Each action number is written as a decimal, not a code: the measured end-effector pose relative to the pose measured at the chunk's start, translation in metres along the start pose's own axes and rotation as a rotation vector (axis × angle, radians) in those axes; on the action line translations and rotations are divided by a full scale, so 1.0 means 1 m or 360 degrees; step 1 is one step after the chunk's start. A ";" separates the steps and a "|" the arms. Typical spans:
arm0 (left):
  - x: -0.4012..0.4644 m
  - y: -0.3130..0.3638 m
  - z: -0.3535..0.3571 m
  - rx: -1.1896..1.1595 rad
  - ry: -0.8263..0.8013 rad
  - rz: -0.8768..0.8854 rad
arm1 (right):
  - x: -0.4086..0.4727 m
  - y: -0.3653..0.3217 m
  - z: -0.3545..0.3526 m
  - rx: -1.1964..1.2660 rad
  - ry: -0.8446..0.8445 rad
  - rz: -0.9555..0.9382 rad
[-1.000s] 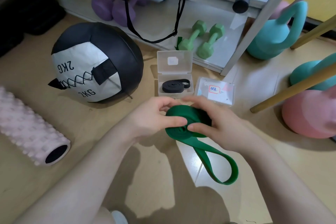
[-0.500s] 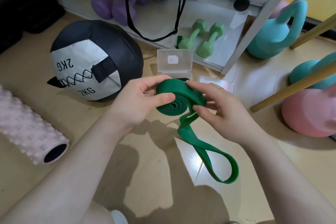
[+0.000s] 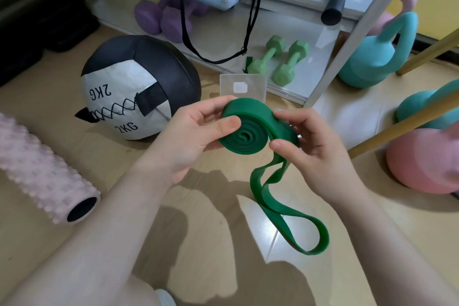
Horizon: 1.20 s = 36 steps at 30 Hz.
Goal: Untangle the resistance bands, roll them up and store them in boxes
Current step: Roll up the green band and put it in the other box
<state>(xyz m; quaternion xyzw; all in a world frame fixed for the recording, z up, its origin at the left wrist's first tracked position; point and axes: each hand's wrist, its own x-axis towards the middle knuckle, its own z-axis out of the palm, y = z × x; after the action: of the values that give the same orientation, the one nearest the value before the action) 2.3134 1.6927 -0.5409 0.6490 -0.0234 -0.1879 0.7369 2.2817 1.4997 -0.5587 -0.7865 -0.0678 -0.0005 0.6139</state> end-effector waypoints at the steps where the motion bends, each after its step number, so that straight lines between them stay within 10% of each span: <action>1: -0.001 0.001 0.000 -0.0020 -0.0008 -0.0010 | 0.000 -0.002 -0.001 -0.0005 0.0011 -0.0023; 20: -0.005 -0.012 0.021 -0.0516 -0.0095 -0.0206 | -0.013 -0.004 0.012 0.0038 0.0139 0.0023; 30: -0.004 -0.012 0.001 0.0895 -0.0269 -0.0476 | -0.008 0.003 -0.009 -0.0365 -0.0596 0.0181; 36: -0.005 -0.015 0.012 0.0732 -0.0442 -0.0502 | -0.002 -0.003 -0.010 -0.0343 -0.0765 0.0212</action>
<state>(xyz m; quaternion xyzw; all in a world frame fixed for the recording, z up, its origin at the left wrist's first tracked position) 2.3017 1.6813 -0.5523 0.7625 -0.0647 -0.3766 0.5222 2.2801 1.4900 -0.5538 -0.8275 -0.1593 0.2195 0.4915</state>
